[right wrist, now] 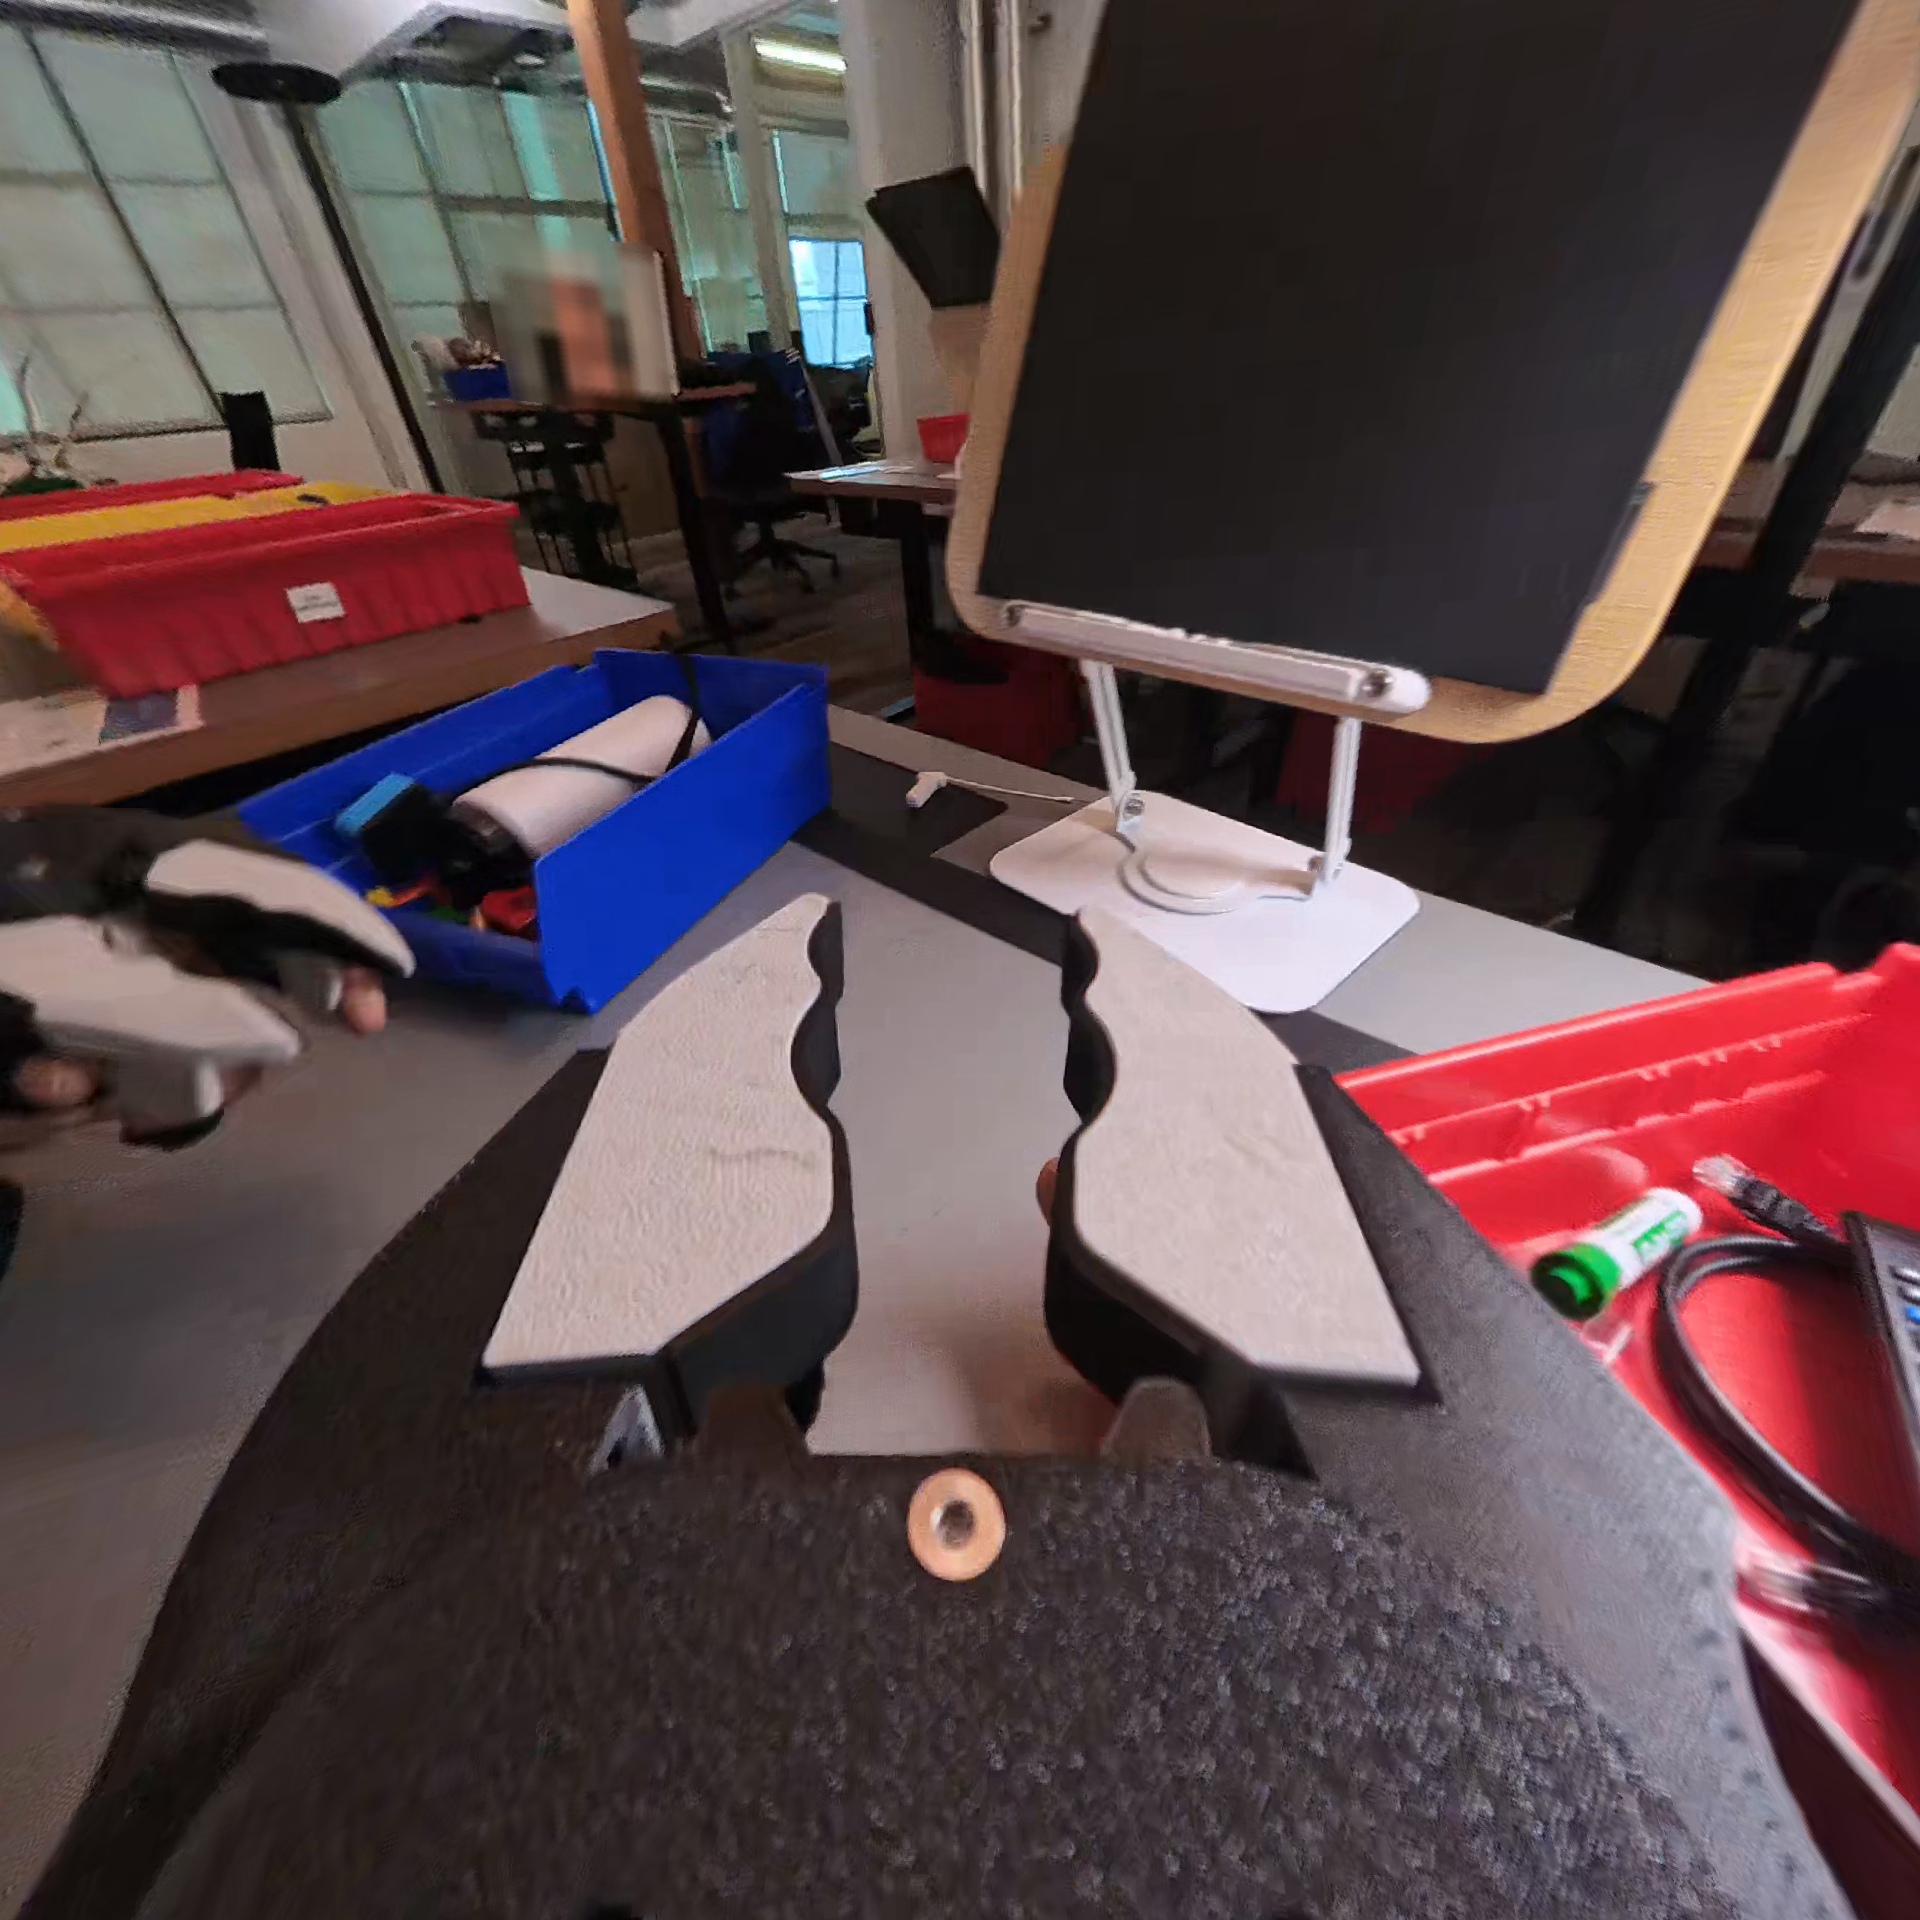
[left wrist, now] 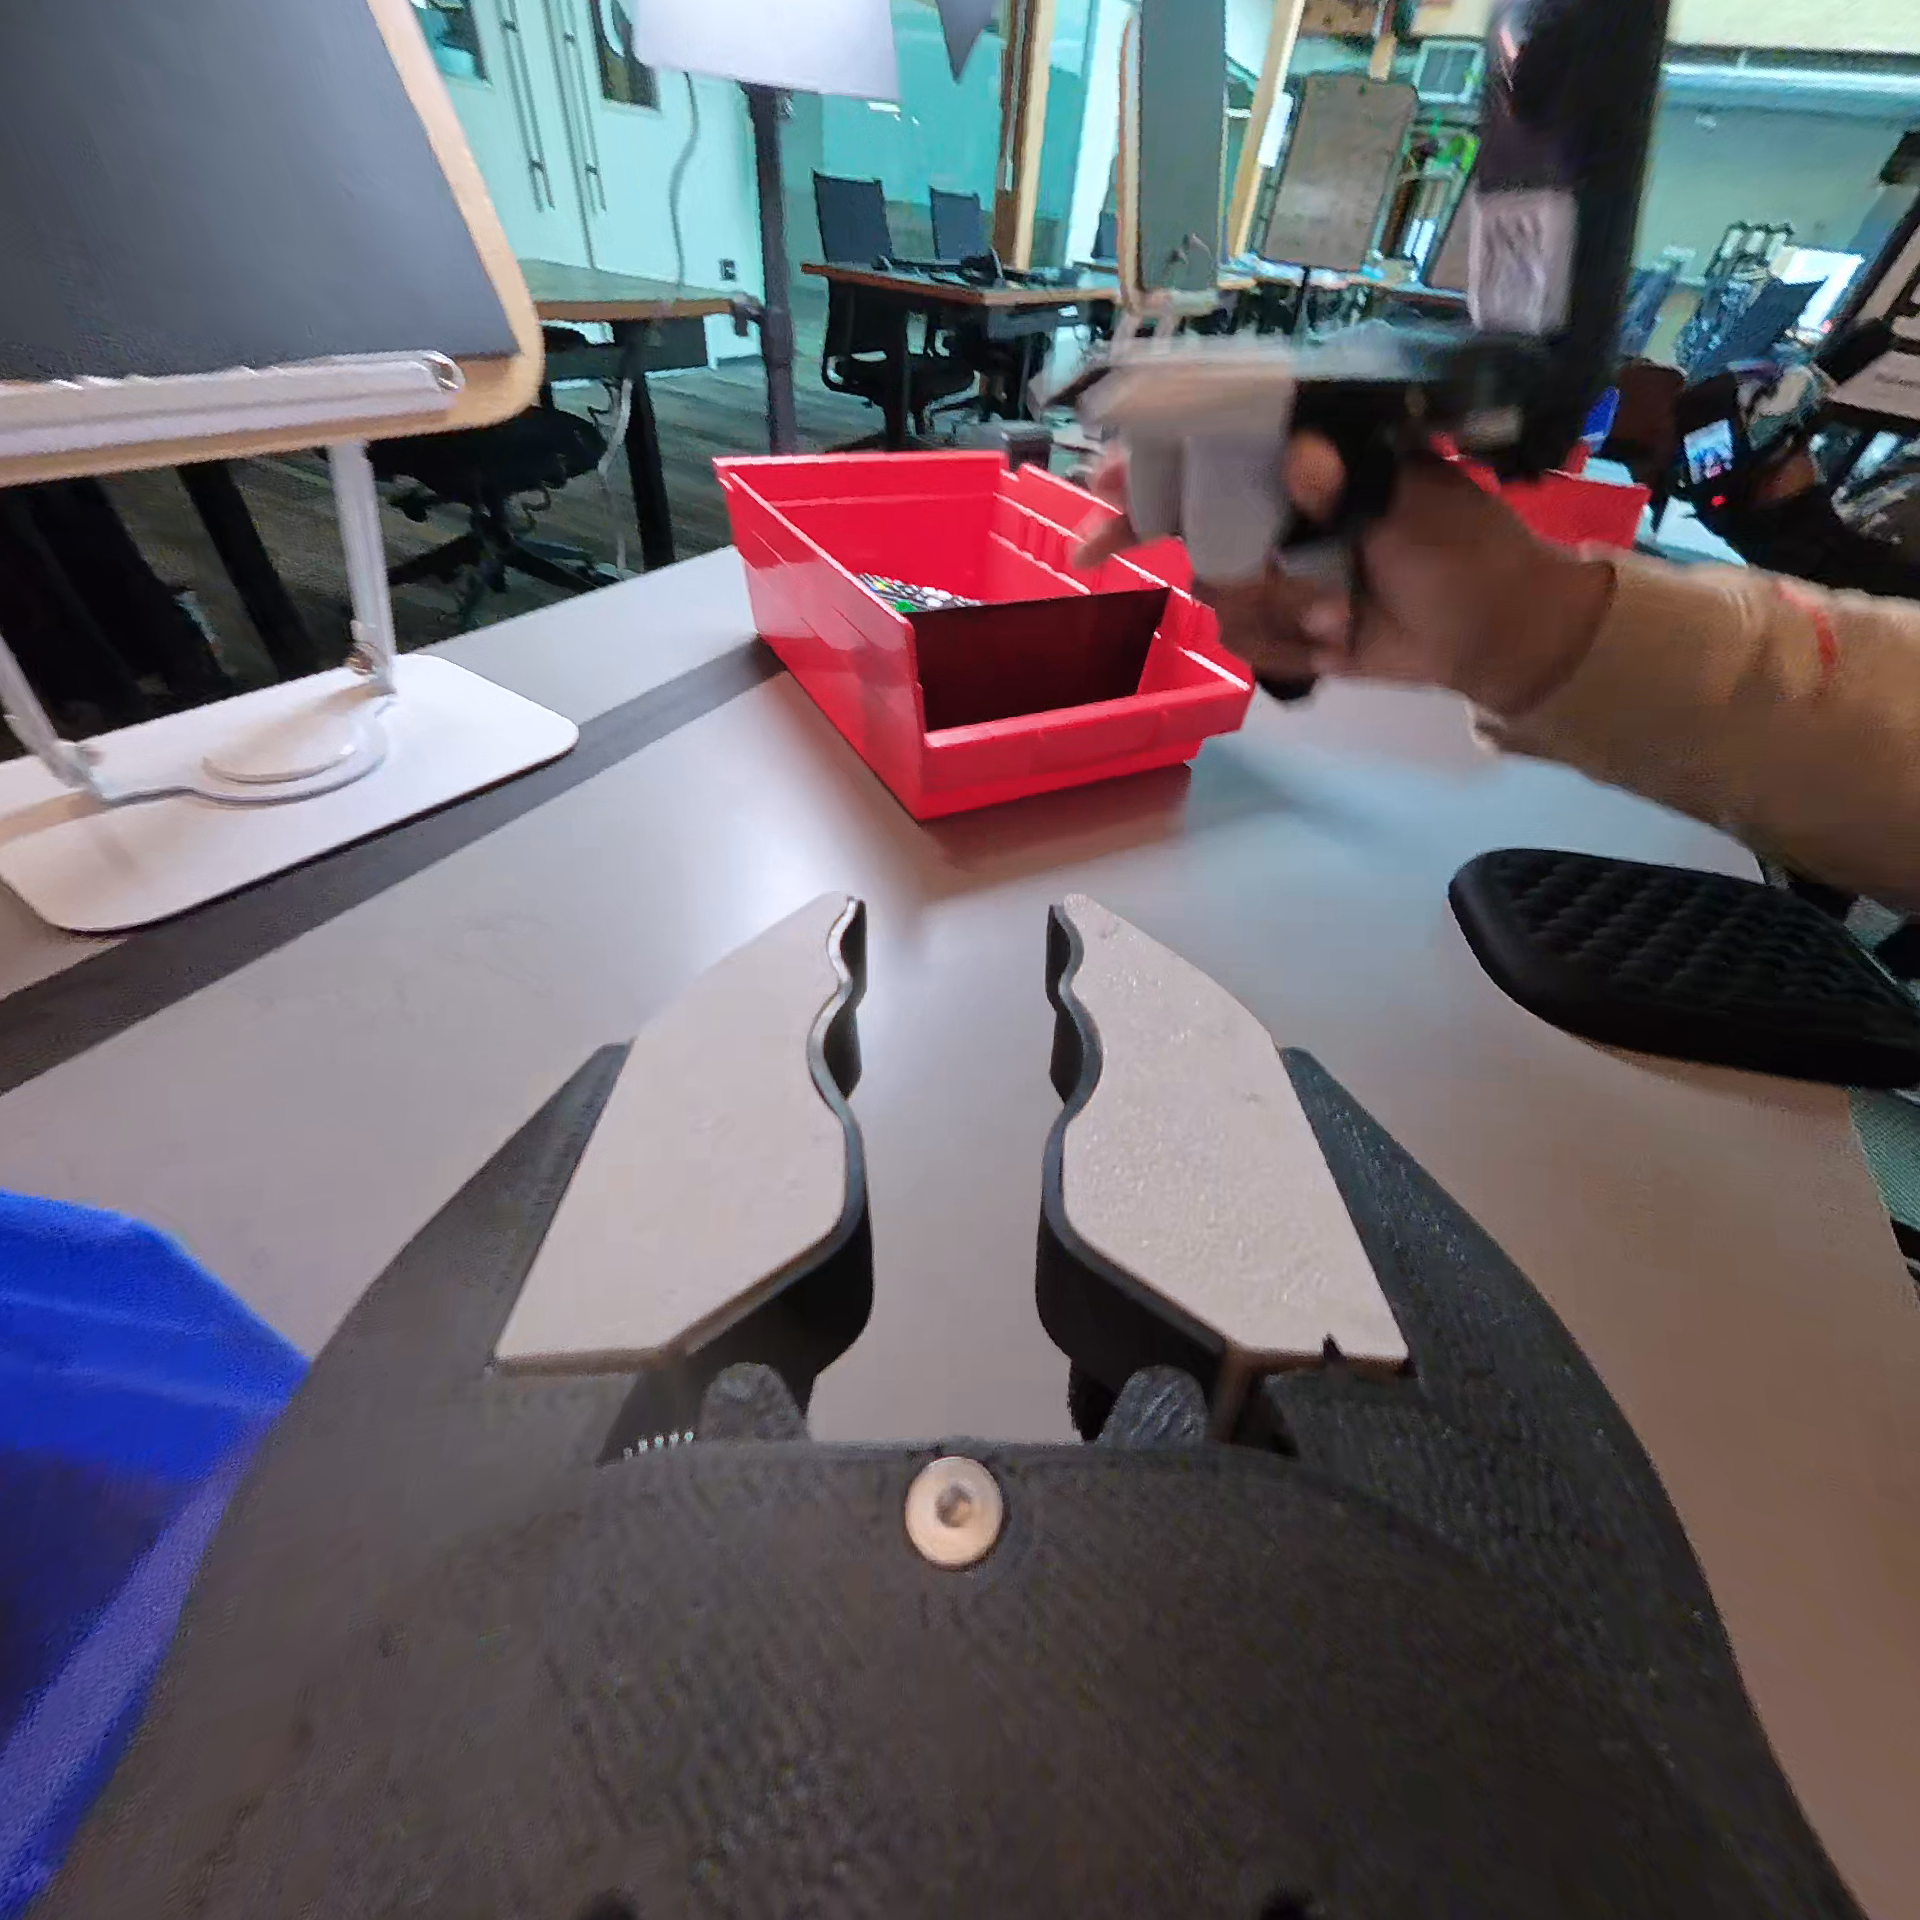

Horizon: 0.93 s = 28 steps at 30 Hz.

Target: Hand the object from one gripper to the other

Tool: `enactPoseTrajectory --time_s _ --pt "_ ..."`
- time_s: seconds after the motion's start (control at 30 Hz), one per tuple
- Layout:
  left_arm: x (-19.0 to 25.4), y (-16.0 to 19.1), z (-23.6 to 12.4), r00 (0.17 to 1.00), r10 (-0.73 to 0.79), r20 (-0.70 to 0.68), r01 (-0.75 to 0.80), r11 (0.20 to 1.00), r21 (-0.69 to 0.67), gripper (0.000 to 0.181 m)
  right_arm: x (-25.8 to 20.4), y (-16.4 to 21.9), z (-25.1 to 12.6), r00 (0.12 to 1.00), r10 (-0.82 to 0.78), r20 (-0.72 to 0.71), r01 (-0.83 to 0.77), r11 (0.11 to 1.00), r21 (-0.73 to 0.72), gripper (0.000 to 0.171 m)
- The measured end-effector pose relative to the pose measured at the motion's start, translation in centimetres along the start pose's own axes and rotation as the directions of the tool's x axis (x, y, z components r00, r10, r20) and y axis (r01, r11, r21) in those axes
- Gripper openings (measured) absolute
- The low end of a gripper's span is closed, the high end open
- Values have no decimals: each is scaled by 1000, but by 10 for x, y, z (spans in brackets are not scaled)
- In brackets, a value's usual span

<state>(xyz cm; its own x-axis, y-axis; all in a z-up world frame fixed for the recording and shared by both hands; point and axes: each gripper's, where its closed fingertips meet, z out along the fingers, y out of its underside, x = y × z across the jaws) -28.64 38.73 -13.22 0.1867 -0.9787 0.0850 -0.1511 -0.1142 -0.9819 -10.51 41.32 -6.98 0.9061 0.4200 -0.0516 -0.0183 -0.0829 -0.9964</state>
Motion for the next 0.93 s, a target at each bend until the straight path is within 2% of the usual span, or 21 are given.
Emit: enactPoseTrajectory --time_s 0.13,0.23,0.3,0.47,0.63,0.7,0.77,0.93 --pt "-24 -18 -18 997 -12 80 8 999 48 33 -45 48 -10 999 2 51 -3 1000 16 26" --pt "-52 -29 -41 984 -10 176 1 999 54 33 -52 75 -12 999 -14 34 13 999 36 7" --pt "-76 -35 -61 967 0 255 -8 999 33 33 -56 84 -10 998 -32 47 32 999 17 2" --pt "-141 -48 -120 889 50 455 -17 997 -78 33 -65 89 -7 992 -105 77 104 994 9 0" --pt "-188 -52 -155 872 1 489 122 968 -221 34 -72 94 -7 987 -128 102 128 992 4 1" --pt "-200 -45 -157 877 -74 474 234 929 -288 36 -73 96 -7 985 -135 104 136 991 -2 2" --pt "-218 -27 -160 860 -86 503 317 862 -395 39 -73 97 -6 985 -135 109 137 991 -5 2" --pt "-250 41 -167 811 -61 581 491 610 -622 42 -78 106 -5 981 -144 127 149 988 -32 2"
